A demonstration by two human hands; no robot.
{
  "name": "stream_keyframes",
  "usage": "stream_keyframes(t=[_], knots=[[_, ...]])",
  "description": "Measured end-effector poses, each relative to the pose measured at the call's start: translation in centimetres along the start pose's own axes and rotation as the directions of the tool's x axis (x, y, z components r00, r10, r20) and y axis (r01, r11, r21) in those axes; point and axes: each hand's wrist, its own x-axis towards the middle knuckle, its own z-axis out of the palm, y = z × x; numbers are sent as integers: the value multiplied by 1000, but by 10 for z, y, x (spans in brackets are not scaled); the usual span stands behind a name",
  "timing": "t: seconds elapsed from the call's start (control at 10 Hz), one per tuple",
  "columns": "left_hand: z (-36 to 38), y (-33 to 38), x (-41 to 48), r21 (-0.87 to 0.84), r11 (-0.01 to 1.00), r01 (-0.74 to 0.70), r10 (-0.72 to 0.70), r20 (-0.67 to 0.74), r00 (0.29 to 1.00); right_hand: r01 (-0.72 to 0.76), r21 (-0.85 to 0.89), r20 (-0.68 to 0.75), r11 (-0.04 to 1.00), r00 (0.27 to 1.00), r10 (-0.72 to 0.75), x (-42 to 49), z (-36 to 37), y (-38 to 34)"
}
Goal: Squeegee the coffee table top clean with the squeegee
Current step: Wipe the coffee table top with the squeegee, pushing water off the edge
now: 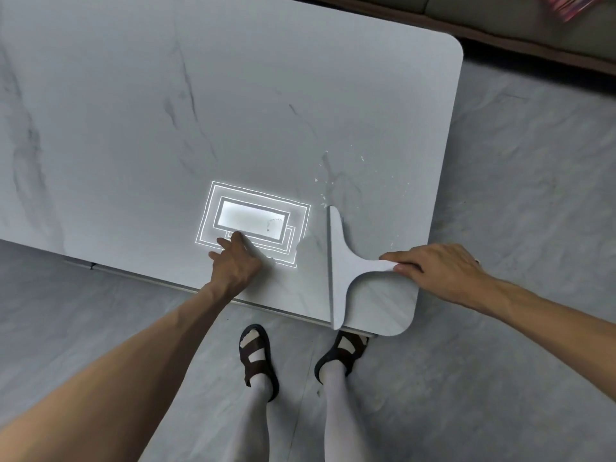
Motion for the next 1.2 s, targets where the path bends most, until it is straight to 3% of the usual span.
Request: stream_keyframes(t=[0.1,0.2,0.3,0.4,0.5,0.8,1.0,1.1,1.2], knots=[[0,1,5,74,997,-26,25,16,1000,101,63,71,993,992,-105,19,9,-38],[-3,3,2,24,1000,-18,19,-17,1000,147,100,92,984,984,-156,32,18,-62],[-5,-1,-5,445,869,-218,303,-130,944,156,98,105,983,981,-166,44,32,-77],[-4,-4,-3,461,870,-175,291,-194,937,151,85,120,985,980,-160,46,38,-78],[-8,5,-2,-81,996,-41,40,-12,999,138,88,139,987,979,-149,44,41,-74],[-2,4,5,-145,989,22,-14,54,998,68,43,162,997,984,-74,35,21,-34],[-1,3,-1,41,992,-115,113,54,992,-62,-40,126,997,990,67,15,-5,16],[-3,-3,-3,-32,994,-106,106,-2,994,-98,-137,55,986,993,107,1,-24,36],[-4,-9,-4,-134,989,-60,47,-99,994,-52,-134,11,990,998,54,0,-29,28]])
